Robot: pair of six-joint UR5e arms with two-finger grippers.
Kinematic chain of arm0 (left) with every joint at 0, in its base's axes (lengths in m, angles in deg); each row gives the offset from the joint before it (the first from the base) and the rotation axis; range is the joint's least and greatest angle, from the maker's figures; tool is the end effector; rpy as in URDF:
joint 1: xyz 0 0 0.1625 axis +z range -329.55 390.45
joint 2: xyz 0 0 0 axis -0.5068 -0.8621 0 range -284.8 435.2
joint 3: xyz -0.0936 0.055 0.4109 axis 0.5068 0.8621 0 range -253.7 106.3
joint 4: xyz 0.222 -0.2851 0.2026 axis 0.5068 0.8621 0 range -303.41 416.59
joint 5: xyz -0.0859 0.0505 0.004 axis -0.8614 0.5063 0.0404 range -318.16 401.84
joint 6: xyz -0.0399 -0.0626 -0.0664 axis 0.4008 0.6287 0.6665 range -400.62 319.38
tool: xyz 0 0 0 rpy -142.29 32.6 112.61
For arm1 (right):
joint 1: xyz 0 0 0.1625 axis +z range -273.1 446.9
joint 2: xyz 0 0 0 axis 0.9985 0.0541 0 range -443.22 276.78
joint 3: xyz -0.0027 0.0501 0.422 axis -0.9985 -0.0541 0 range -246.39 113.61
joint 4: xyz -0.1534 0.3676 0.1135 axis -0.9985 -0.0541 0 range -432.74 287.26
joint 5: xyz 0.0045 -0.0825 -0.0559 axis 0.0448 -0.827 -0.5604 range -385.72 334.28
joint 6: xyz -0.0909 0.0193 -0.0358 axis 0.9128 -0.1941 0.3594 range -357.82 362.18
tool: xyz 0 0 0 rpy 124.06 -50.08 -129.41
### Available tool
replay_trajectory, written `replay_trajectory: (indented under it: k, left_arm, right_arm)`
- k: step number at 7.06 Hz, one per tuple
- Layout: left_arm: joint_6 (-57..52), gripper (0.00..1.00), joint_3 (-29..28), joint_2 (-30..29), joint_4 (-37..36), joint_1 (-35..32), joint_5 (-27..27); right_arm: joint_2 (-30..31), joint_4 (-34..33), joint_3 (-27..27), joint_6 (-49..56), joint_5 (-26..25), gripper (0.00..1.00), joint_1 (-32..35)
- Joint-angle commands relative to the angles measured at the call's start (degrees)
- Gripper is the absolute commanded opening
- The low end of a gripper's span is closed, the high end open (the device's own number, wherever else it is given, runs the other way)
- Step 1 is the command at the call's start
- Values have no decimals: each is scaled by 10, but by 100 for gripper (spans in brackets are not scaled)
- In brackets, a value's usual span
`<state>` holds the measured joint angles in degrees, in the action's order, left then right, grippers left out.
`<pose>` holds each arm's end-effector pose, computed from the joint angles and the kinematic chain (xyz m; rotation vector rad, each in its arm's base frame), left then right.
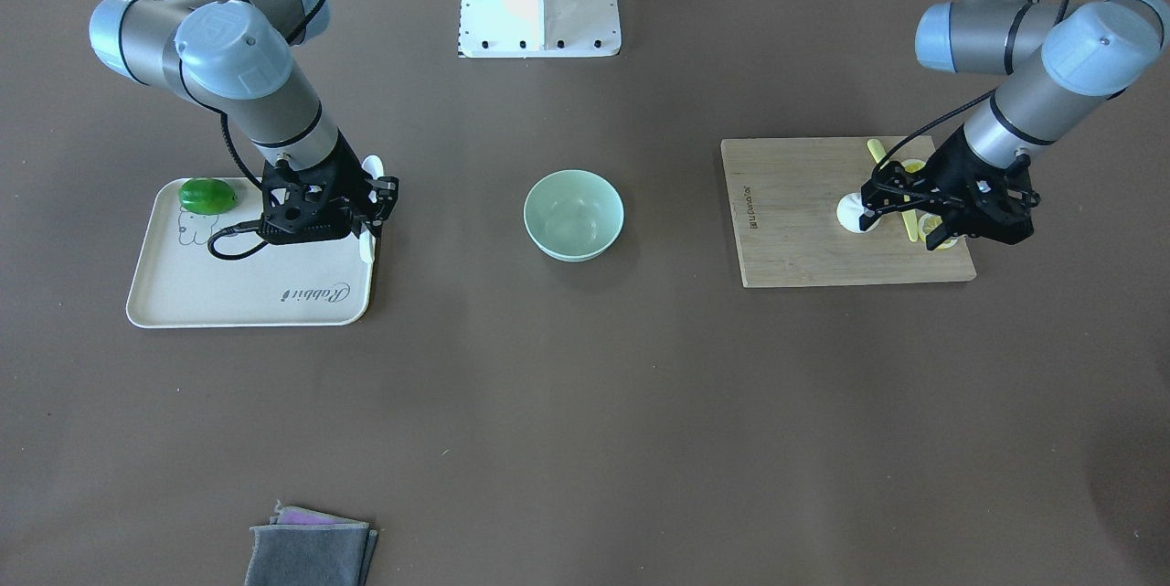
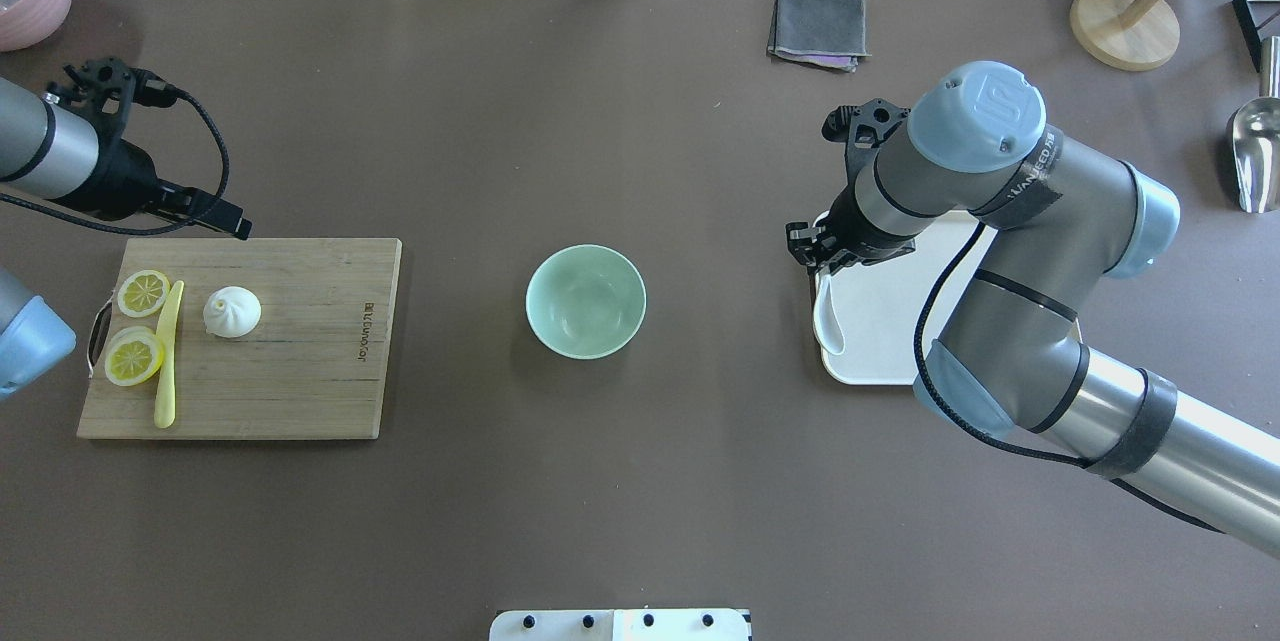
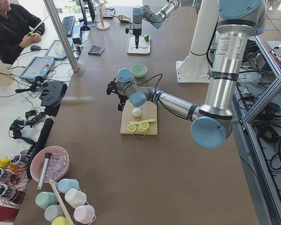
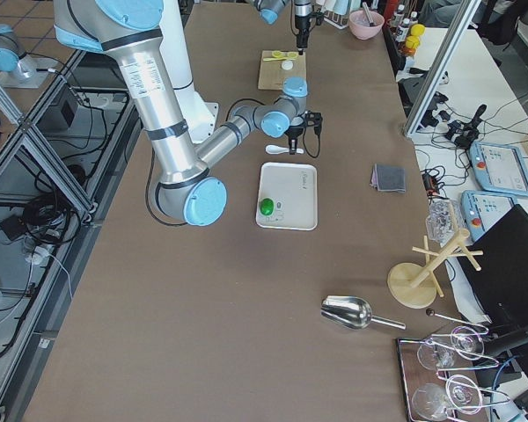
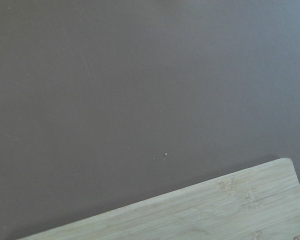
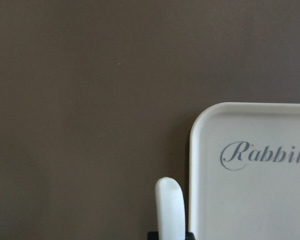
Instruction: Put spoon and bun in bowl
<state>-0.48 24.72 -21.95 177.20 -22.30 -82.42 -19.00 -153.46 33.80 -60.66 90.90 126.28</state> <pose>0.2770 -0.4918 0.4639 0.2566 0.9285 0.1943 -0.4351 -0.4718 0.3066 0.0574 -0.8883 0.0156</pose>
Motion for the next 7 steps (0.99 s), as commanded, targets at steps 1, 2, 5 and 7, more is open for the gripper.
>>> replay_trajectory:
  k: [1, 2, 5, 7]
  left_arm:
    - [11, 97, 1, 50, 60, 26, 25]
    - [12, 97, 2, 70, 85, 33, 25]
    - [32, 95, 2, 65, 87, 53, 25]
    - [34, 82, 2, 60, 87, 64, 28]
  right_arm:
    - [-50, -18, -2, -36, 0, 0, -1]
    - [-77, -49, -3, -36, 0, 0, -1]
    - [-95, -61, -10, -36, -1, 0, 3]
    - [-108, -55, -26, -37, -3, 0, 3]
